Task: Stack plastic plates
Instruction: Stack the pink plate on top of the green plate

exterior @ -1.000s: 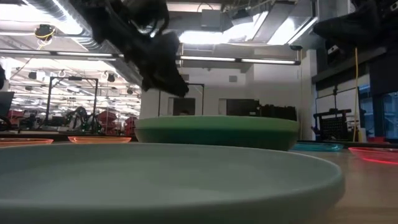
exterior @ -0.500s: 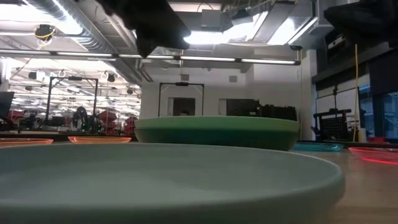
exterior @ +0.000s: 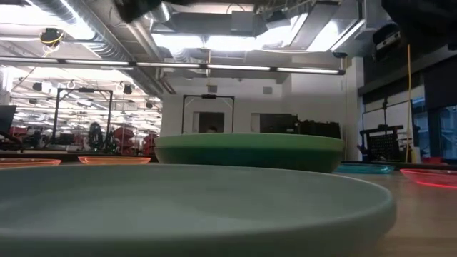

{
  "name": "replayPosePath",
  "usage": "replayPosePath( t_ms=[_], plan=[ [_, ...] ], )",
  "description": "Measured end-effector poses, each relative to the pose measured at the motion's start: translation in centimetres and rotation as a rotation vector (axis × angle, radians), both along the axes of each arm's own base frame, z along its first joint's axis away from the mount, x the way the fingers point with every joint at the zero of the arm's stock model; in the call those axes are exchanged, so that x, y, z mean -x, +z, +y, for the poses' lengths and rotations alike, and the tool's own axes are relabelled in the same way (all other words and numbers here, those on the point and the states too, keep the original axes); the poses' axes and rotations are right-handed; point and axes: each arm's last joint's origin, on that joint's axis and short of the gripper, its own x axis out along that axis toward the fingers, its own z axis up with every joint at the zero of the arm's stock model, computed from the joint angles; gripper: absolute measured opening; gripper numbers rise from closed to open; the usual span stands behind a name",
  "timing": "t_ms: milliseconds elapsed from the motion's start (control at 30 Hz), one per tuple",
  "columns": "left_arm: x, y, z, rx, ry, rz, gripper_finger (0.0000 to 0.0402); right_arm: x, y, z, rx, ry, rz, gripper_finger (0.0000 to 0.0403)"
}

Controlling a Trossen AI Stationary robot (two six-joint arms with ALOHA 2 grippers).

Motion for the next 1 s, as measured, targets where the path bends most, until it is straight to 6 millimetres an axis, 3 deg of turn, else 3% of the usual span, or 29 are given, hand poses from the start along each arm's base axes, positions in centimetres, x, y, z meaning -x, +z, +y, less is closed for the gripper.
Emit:
replayPosePath(
  t_ms=[200,333,500,667,800,1000],
  plan=[
    [1.9,0.9,-3.3,0.287,0.065,0.121,0.011,-0.3,0.8,0.1,0.037,-0.005,-0.03,0.0003],
    [3.2,0.7,-4.6,0.339,0.097,0.156,0.011,-0.5,0.5,0.2,0.056,-0.014,-0.008,0.0003],
    [3.8,0.0,-3.8,0.326,0.234,0.238,0.0126,-0.8,0.1,0.3,0.092,-0.024,0.012,0.0003],
    [5.4,-1.2,-2.4,0.282,0.337,0.498,0.0166,-0.9,0.0,0.1,0.091,-0.09,0.023,0.0006],
    [6.8,-1.6,-2.1,0.232,0.343,0.66,0.0177,-0.9,-0.5,0.0,0.062,-0.126,0.077,0.0042],
    [10.2,-0.6,-1.9,0.116,0.395,0.766,0.0178,-0.9,-0.7,0.0,0.067,-0.125,0.101,0.0133]
  ],
)
